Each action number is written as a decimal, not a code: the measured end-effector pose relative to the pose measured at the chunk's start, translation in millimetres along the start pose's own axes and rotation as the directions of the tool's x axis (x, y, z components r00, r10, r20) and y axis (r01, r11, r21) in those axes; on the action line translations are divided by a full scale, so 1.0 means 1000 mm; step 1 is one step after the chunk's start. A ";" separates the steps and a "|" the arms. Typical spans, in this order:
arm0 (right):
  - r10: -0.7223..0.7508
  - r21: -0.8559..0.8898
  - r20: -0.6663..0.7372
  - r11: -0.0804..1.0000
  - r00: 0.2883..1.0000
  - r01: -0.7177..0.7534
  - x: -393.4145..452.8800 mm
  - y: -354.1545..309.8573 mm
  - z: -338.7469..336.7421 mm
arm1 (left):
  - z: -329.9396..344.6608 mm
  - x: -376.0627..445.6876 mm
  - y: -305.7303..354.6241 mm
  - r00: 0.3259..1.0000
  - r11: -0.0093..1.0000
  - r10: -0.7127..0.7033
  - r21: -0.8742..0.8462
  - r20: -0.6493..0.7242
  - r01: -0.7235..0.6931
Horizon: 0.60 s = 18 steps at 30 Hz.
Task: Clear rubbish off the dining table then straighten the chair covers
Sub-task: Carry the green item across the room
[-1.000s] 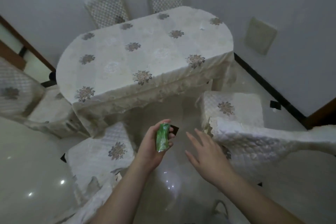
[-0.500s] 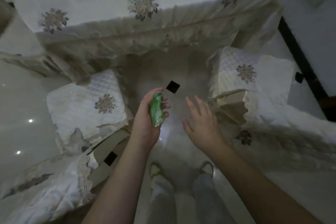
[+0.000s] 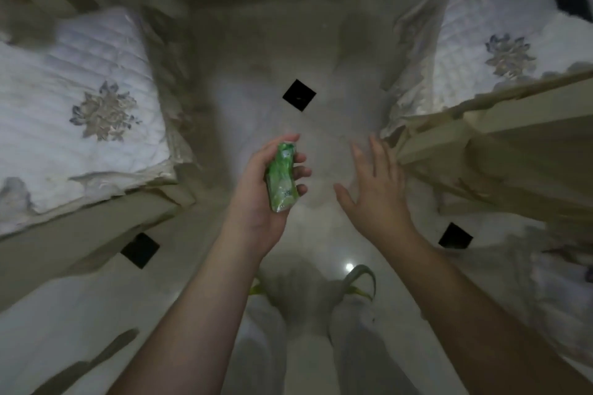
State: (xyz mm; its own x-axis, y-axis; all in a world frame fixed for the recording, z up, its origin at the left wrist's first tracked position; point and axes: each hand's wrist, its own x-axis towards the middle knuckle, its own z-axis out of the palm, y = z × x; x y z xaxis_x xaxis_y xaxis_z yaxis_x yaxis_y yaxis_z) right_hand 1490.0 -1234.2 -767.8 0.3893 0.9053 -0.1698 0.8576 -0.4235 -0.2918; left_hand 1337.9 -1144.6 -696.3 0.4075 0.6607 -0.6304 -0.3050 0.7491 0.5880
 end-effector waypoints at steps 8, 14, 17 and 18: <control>0.053 -0.037 0.112 0.998 0.992 -0.049 0.034 0.066 0.130 | -0.068 0.087 -0.083 0.999 0.999 -0.032 -0.018 -0.030 0.031; 0.046 -0.098 0.180 0.995 0.983 -0.028 0.067 0.105 0.218 | -0.111 0.153 -0.127 0.999 0.994 -0.047 0.099 -0.014 0.048; 0.035 -0.168 0.231 0.986 0.972 0.005 0.090 0.118 0.250 | -0.130 0.179 -0.147 0.998 0.983 -0.065 0.169 -0.006 0.065; 0.023 -0.191 0.245 0.981 0.969 0.025 0.097 0.123 0.260 | -0.135 0.187 -0.153 0.997 0.980 -0.075 0.182 -0.008 0.075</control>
State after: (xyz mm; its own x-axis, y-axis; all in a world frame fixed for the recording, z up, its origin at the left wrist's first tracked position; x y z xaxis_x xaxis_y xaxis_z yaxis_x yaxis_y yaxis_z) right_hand 1545.8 -1207.0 -1064.5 0.3146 0.8599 -0.4019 0.9155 -0.3867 -0.1107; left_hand 1344.9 -1128.9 -972.4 0.4219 0.6031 -0.6769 -0.1117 0.7755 0.6214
